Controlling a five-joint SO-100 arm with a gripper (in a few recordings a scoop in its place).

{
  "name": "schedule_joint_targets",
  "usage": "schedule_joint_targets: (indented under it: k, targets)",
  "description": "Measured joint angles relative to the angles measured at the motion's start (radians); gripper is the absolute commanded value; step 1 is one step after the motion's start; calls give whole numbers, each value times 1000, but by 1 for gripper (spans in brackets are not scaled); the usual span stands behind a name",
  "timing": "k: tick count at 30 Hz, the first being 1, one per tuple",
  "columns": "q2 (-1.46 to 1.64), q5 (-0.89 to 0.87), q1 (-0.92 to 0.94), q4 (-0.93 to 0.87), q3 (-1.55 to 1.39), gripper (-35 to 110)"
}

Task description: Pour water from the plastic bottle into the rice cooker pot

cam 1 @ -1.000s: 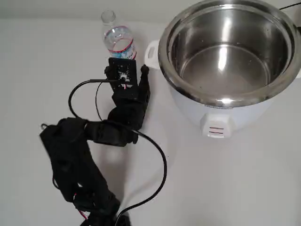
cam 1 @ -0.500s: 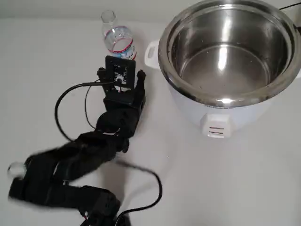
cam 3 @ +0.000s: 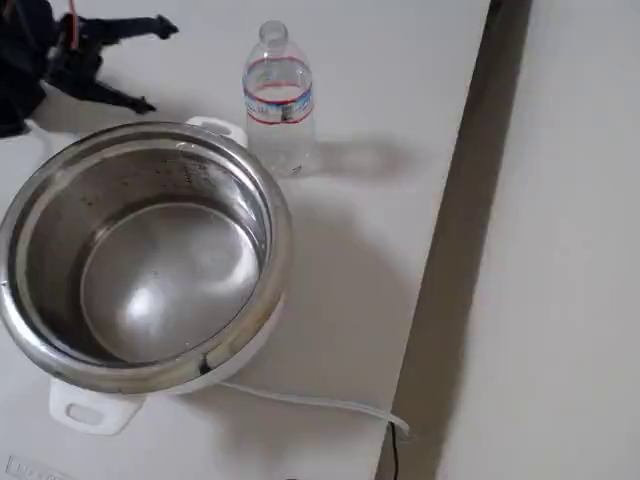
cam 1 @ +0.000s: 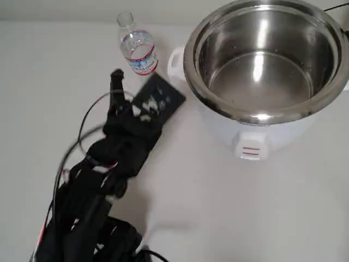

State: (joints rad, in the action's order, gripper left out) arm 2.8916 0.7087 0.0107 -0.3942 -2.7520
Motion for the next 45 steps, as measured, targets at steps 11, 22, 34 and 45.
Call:
schedule_joint_targets:
  k: [11,22,34,45]
  targets:
    - [383,-394,69,-640,-5,0]
    - [396,-537,110,-925,-103,0]
    - [399,-607,138,-905,-187,0]
    - [399,-611,144,-905,-187,0]
